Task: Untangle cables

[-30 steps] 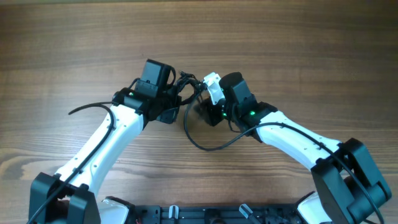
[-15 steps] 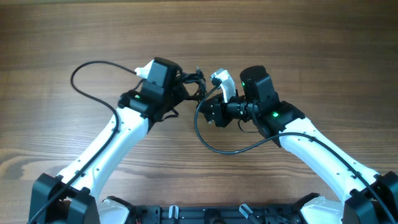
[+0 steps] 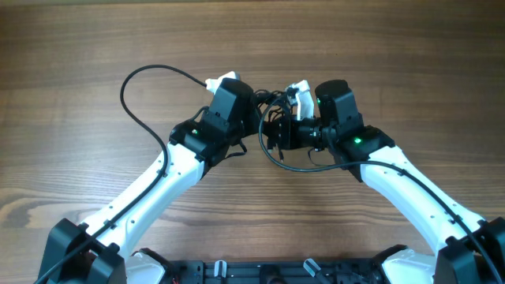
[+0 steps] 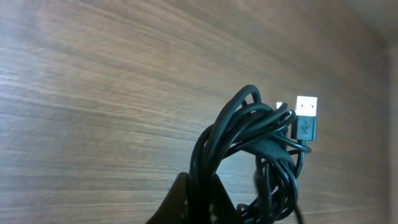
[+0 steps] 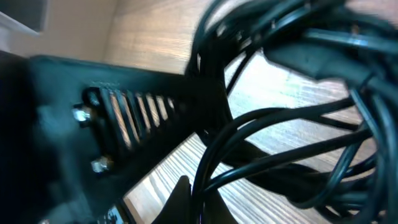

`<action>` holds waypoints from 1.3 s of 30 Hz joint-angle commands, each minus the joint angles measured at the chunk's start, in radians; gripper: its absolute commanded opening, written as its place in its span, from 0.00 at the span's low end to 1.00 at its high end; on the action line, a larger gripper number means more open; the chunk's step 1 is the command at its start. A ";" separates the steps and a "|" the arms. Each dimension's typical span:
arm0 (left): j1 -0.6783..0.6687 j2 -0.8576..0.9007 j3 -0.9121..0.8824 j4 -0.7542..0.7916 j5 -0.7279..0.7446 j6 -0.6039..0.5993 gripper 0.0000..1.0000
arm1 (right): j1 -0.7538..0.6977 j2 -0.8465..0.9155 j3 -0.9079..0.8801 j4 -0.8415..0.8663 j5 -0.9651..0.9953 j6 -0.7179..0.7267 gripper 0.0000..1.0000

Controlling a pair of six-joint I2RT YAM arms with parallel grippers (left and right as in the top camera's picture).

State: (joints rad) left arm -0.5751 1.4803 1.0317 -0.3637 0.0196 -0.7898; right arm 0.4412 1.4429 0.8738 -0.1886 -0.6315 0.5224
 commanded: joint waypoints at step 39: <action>0.176 -0.016 0.004 0.089 0.572 0.039 0.04 | -0.369 0.150 0.008 0.113 -0.315 -0.035 0.99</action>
State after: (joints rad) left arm -0.4442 1.4734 1.0306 -0.2832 0.5980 -0.5480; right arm 0.1135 1.5860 0.8665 -0.0719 -0.8574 0.5747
